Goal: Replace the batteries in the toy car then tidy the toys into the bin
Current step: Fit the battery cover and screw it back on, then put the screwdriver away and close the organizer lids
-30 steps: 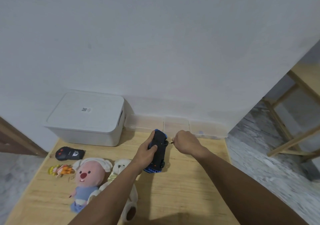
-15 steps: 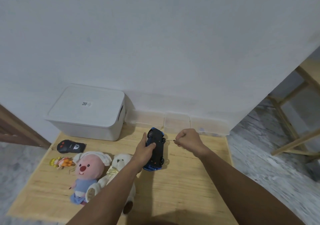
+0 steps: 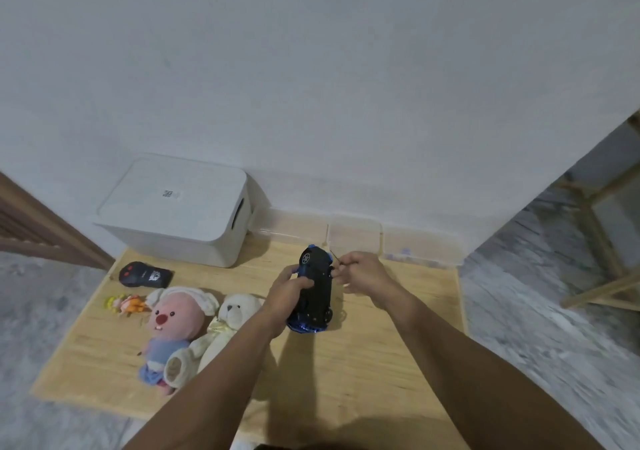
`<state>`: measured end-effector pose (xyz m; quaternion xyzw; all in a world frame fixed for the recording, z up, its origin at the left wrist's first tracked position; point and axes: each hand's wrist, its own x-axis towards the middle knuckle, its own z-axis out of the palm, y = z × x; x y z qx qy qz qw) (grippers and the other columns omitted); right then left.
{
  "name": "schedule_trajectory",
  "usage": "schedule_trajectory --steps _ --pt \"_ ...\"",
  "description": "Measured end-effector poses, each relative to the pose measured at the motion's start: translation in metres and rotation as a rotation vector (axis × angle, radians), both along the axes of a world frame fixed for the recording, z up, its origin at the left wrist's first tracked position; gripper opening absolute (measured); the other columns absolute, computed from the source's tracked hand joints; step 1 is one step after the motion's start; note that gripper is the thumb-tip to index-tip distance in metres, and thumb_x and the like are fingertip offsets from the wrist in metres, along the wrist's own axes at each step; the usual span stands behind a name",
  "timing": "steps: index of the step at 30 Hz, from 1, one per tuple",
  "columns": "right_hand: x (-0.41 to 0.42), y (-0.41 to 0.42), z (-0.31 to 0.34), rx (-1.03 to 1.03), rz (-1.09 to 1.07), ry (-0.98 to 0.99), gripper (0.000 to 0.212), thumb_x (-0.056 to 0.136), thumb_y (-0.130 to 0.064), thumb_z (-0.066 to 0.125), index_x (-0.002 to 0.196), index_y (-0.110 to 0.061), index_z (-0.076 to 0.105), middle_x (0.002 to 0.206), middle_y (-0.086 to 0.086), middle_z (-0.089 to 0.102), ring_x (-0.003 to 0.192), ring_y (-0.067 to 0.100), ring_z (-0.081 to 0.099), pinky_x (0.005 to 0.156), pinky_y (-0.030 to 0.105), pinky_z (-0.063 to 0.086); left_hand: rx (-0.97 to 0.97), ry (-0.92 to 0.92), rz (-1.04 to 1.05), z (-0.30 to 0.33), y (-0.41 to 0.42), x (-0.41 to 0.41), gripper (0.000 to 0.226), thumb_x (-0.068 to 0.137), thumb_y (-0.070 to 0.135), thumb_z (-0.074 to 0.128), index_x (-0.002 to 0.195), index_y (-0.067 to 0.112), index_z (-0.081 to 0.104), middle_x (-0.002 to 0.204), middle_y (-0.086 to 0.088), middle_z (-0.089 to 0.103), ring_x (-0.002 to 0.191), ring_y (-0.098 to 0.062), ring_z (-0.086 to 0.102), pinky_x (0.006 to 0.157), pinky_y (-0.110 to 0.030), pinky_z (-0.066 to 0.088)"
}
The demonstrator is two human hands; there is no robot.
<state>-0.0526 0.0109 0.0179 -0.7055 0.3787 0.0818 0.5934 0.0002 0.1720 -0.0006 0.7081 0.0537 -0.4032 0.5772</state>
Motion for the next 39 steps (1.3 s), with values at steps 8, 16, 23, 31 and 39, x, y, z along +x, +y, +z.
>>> schedule_trajectory --steps 8,16,23,31,39 --pt "0.007 0.003 -0.001 0.2 -0.097 -0.002 0.01 0.09 0.004 0.055 0.096 -0.003 0.06 0.086 0.015 0.068 0.072 0.025 0.07 0.065 0.037 0.06 -0.016 -0.08 -0.074 0.0 0.008 -0.01 0.057 0.075 0.01 0.08 0.125 0.028 0.057 0.099 -0.012 0.067 0.083 -0.024 0.069 0.073 -0.031 0.057" --pt "0.004 0.017 -0.022 0.255 -0.181 0.114 0.013 0.091 0.007 0.048 0.093 0.007 0.061 0.09 0.022 0.067 0.071 0.028 0.069 0.059 0.038 0.06 0.386 -0.653 -0.326 -0.034 0.018 -0.036 0.085 0.058 0.039 0.079 0.137 0.043 0.047 0.097 -0.004 0.051 0.093 -0.021 0.047 0.081 -0.029 0.043" --pt "-0.002 0.03 -0.047 0.177 -0.015 0.154 0.008 0.089 -0.004 0.058 0.084 -0.01 0.06 0.088 0.012 0.064 0.073 0.024 0.066 0.076 0.042 0.061 0.703 -0.832 -0.385 -0.052 0.032 -0.065 0.078 0.073 0.046 0.072 0.144 0.036 0.04 0.128 -0.01 0.039 0.117 -0.025 0.037 0.094 -0.033 0.041" --pt "-0.005 0.036 -0.053 0.046 0.126 0.197 0.008 0.078 -0.004 0.061 0.081 -0.001 0.067 0.079 0.014 0.066 0.076 0.028 0.07 0.077 0.052 0.058 0.878 -0.884 -0.523 -0.052 0.036 -0.082 0.067 0.09 0.045 0.053 0.149 0.038 0.022 0.14 -0.009 0.029 0.127 -0.025 0.028 0.101 -0.033 0.037" --pt "0.004 0.03 -0.041 -0.034 0.17 0.198 0.015 0.086 -0.001 0.055 0.091 -0.003 0.069 0.089 0.012 0.067 0.08 0.027 0.069 0.07 0.04 0.061 0.925 -0.837 -0.547 -0.044 0.029 -0.074 0.062 0.087 0.055 0.049 0.144 0.038 0.034 0.138 -0.009 0.034 0.126 -0.026 0.034 0.1 -0.036 0.042"
